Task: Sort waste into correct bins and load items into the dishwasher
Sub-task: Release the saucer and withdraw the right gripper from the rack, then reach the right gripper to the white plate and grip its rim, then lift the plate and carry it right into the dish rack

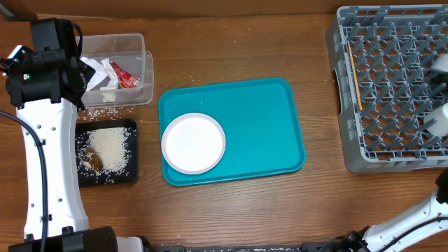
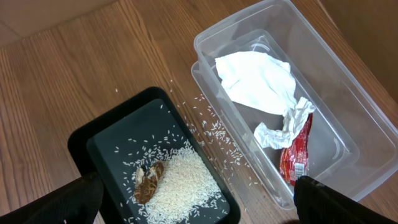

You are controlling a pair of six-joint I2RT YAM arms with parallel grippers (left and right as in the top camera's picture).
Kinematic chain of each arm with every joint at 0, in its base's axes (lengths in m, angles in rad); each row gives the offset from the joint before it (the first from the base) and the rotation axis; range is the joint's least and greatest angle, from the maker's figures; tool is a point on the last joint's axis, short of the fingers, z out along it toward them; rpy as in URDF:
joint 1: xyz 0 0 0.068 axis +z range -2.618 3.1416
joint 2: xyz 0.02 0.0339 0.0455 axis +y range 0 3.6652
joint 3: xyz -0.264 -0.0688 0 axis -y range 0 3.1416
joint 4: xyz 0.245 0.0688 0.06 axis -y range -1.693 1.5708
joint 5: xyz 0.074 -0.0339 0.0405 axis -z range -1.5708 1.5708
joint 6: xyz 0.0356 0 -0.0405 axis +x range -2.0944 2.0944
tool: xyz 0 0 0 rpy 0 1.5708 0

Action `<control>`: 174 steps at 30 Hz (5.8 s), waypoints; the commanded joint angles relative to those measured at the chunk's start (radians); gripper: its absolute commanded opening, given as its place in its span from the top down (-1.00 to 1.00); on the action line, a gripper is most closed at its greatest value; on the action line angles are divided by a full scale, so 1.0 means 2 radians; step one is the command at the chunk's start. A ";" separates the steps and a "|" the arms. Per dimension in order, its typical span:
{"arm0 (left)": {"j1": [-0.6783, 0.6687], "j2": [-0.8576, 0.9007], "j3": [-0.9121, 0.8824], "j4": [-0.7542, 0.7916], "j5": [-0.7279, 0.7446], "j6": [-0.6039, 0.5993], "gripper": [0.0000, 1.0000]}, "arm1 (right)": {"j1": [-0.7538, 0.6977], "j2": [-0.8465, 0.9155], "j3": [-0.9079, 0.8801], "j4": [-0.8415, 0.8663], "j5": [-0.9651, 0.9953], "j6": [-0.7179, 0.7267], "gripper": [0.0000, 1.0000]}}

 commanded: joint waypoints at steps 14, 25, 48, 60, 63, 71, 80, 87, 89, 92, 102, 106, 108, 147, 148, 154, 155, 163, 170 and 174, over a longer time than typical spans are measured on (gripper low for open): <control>-0.001 0.004 -0.001 0.001 -0.004 -0.010 -1.00 | 0.022 -0.101 0.023 0.000 0.165 0.039 0.16; -0.001 0.004 -0.001 0.001 -0.004 -0.010 -1.00 | 0.102 0.003 0.022 0.091 0.338 -0.079 0.33; -0.001 0.004 -0.001 0.000 -0.003 -0.010 -0.99 | 0.111 0.034 0.023 0.036 0.367 -0.016 0.92; -0.001 0.004 -0.001 0.001 -0.004 -0.010 -0.99 | 0.111 -0.106 0.023 -0.004 0.281 0.029 0.92; -0.001 0.004 -0.001 0.000 -0.004 -0.010 -0.99 | 0.111 -0.163 0.023 -0.025 0.219 0.029 0.92; -0.001 0.004 -0.001 0.000 -0.003 -0.010 -0.99 | 0.150 -0.254 0.023 -0.111 -0.079 0.027 0.79; -0.001 0.004 -0.001 0.001 -0.003 -0.010 -0.99 | 0.414 -0.261 -0.004 -0.325 0.120 -0.062 -0.05; -0.001 0.004 -0.001 0.000 -0.004 -0.010 -1.00 | 0.612 -0.247 -0.125 -0.259 0.241 0.007 -0.25; -0.001 0.004 -0.001 0.001 -0.004 -0.010 -1.00 | 0.667 -0.234 -0.179 -0.216 0.286 0.056 -0.38; -0.001 0.004 -0.001 0.001 -0.003 -0.010 -1.00 | 0.707 -0.212 -0.225 -0.164 0.296 0.086 -0.37; -0.001 0.004 -0.001 0.001 -0.003 -0.010 -0.99 | 0.777 -0.106 -0.253 -0.049 0.294 0.152 -0.17; -0.001 0.004 -0.001 0.000 -0.003 -0.010 -1.00 | 0.786 -0.067 -0.253 -0.006 0.298 0.192 -0.02; -0.001 0.004 -0.001 0.001 -0.004 -0.010 -0.99 | 0.785 -0.055 -0.253 0.006 0.304 0.203 -0.01; -0.001 0.004 -0.001 0.000 -0.004 -0.010 -1.00 | 0.452 -0.060 0.240 -0.361 0.568 0.054 0.92; -0.001 0.004 -0.001 0.001 -0.003 -0.010 -0.99 | 0.431 -0.060 0.243 -0.353 0.569 0.054 0.92; -0.001 0.004 -0.001 0.001 -0.003 -0.010 -1.00 | 0.348 -0.055 0.232 -0.297 0.560 0.054 0.92; -0.001 0.004 -0.001 0.001 -0.003 -0.010 -0.99 | 0.340 -0.055 0.227 -0.284 0.559 0.054 0.92; -0.001 0.004 -0.001 0.000 -0.003 -0.010 -1.00 | 0.324 -0.054 0.161 -0.168 0.639 -0.010 0.92; -0.001 0.004 -0.001 0.001 -0.003 -0.010 -1.00 | 0.324 -0.054 0.058 -0.056 0.725 -0.062 0.92; -0.001 0.004 -0.001 0.000 -0.003 -0.010 -1.00 | 0.327 -0.054 0.006 -0.002 0.725 -0.103 0.92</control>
